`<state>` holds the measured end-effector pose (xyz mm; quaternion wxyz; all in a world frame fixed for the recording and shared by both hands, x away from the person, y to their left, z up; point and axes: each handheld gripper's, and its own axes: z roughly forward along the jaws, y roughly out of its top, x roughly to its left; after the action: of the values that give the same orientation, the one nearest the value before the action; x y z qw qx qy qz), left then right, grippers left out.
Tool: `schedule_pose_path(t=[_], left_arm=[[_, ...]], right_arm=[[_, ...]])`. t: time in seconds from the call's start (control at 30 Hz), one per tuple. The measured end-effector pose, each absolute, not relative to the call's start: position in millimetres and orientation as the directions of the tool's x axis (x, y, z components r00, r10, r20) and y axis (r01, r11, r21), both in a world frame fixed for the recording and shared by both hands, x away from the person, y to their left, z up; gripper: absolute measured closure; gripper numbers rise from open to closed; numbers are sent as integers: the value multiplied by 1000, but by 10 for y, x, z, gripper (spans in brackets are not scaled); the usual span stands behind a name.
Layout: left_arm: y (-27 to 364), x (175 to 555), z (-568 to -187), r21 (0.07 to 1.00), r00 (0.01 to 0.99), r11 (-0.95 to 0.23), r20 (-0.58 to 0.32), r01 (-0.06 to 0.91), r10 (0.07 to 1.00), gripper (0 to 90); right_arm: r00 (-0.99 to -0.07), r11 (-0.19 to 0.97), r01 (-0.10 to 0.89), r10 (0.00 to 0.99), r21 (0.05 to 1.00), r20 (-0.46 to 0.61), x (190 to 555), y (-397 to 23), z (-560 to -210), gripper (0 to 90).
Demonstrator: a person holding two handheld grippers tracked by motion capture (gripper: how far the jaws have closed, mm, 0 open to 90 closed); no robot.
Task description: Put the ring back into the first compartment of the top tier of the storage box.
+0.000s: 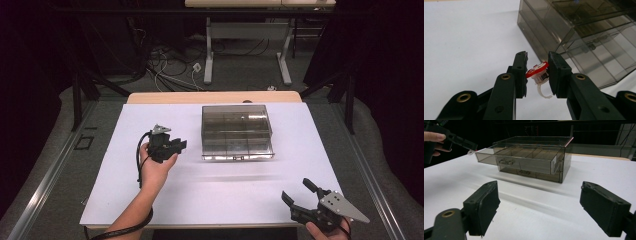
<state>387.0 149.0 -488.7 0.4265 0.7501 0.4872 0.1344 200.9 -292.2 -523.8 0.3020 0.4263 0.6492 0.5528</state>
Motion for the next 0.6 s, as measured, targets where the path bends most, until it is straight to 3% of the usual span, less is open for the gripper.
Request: schedule_pose_path(t=[0.6], left_arm=[[1452,3811,-4599,821,530,-148,-208,551,822,696]], right_arm=[[-455,27,217,887,976,77,2007,-2927,-5236,150]])
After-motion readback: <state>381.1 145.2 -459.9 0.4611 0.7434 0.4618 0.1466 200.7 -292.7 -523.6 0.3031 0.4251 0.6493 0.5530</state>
